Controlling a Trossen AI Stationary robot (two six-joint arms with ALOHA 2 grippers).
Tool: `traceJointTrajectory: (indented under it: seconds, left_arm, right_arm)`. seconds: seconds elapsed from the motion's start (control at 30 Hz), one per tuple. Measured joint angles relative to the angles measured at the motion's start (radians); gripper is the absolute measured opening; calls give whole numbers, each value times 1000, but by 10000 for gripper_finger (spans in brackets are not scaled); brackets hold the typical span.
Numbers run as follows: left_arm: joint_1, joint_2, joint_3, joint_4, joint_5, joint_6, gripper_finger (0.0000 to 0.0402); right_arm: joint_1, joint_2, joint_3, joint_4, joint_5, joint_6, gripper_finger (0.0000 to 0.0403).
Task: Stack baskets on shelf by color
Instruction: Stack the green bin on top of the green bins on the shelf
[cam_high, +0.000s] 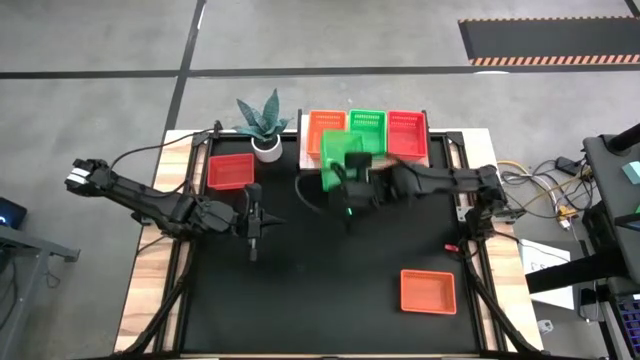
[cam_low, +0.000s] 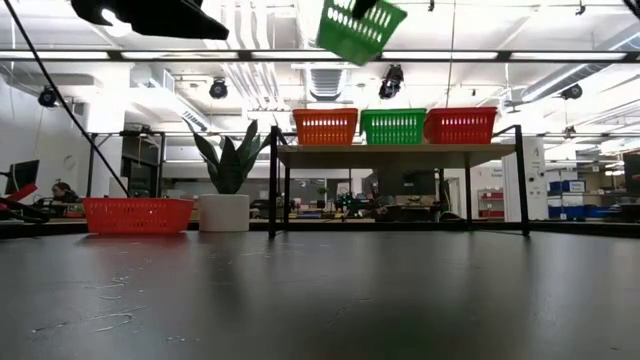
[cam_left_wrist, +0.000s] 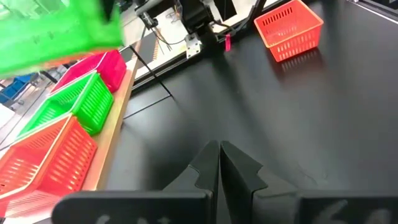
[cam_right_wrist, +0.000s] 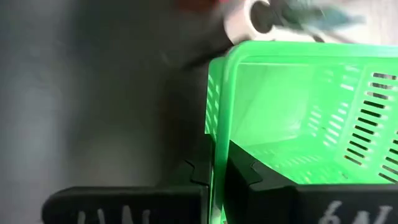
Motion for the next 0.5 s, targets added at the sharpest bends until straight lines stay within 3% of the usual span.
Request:
traceJointTrajectory:
  seconds: [0.2, 0.5]
  left_arm:
    - [0, 0, 0, 0, 0, 0, 0]
    - [0, 0, -7, 0, -1, 0, 0]
  right_arm:
    - [-175, 22, 44, -48, -22, -84, 9]
    - [-426, 24, 51, -96, -264, -176, 9]
